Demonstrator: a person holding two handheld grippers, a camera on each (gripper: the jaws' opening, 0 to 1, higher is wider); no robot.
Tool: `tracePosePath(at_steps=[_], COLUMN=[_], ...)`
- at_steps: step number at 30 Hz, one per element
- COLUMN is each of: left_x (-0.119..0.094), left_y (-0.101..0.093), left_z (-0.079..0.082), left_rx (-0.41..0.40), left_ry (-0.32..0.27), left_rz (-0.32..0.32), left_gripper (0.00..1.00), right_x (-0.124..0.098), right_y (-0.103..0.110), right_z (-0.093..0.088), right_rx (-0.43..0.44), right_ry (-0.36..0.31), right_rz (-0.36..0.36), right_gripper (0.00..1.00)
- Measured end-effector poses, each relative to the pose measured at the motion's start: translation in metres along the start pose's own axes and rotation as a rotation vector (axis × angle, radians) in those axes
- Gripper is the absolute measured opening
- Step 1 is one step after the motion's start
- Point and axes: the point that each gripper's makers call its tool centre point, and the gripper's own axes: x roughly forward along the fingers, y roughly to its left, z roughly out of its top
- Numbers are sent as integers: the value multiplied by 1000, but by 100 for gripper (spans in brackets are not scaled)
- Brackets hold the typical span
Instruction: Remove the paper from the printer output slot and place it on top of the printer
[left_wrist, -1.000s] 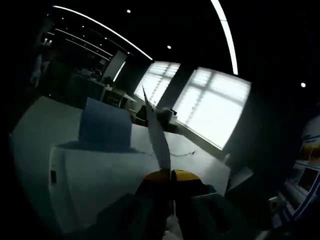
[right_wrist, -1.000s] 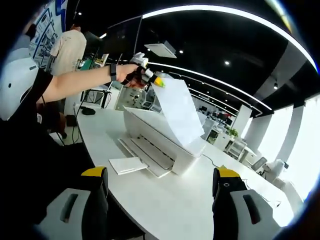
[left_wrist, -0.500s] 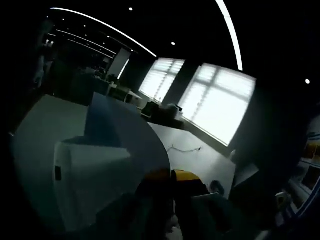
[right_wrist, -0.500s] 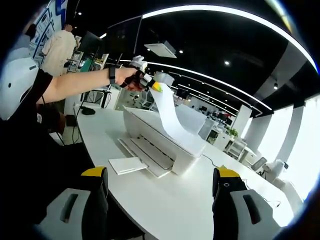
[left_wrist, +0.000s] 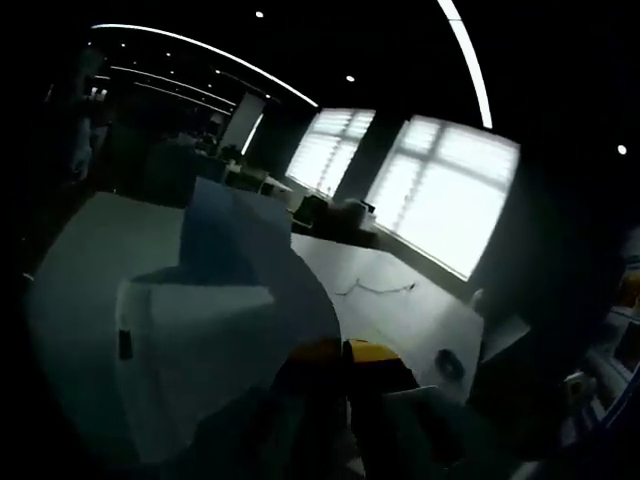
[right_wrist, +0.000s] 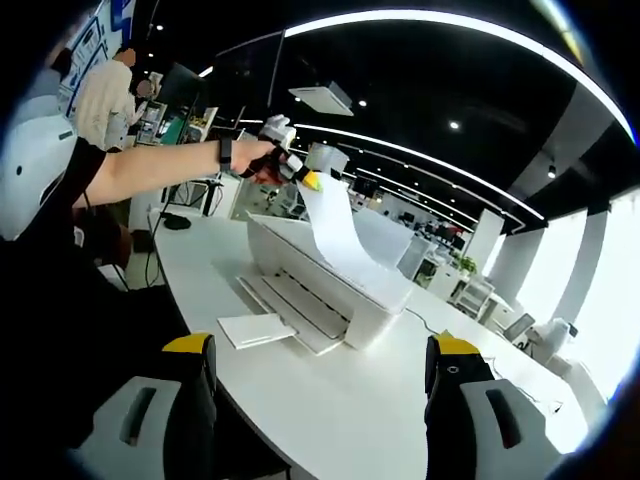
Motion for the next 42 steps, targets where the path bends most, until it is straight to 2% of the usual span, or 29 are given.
tracePosePath(at_steps=[16, 27, 42], left_x=[-1, 6, 7], left_y=[-4, 10, 28], left_z=[-8, -8, -13], left_rx=[-6, -9, 43], left_ry=[1, 20, 58], left_rz=[10, 22, 86], left_gripper=[5, 5, 6], right_x=[-1, -1, 0], right_y=[-1, -1, -3], right_z=[2, 2, 0], right_rx=[-5, -6, -4], right_ry=[3, 5, 6], right_rz=[-10, -10, -14], right_gripper=[81, 81, 81])
